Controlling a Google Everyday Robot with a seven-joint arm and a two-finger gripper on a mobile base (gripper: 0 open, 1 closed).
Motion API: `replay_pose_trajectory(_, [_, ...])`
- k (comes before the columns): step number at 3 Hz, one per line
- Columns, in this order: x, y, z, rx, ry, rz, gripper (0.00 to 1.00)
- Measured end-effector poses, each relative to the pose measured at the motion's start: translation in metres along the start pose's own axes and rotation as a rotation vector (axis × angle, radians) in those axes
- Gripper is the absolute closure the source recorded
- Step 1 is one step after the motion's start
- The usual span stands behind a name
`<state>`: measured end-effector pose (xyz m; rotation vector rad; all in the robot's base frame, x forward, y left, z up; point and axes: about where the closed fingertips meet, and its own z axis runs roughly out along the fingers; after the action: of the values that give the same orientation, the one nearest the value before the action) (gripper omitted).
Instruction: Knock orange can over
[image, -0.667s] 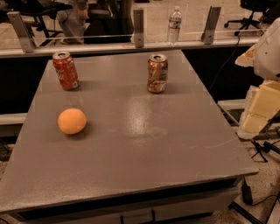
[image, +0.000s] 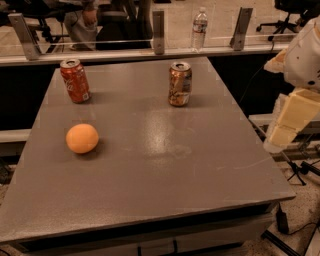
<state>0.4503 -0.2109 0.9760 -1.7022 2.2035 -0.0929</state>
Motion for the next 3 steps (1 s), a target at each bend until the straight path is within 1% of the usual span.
replay_pose_trajectory(1, [-0.011,-0.016,0.01,0.028,-0.043,0.005,0.0])
replay_pose_trajectory(2, [-0.026,-0.037,0.027,0.053,-0.098,0.027,0.0])
replay_pose_trajectory(3, [-0.043,-0.06,0.047,0.067,-0.159,0.067,0.0])
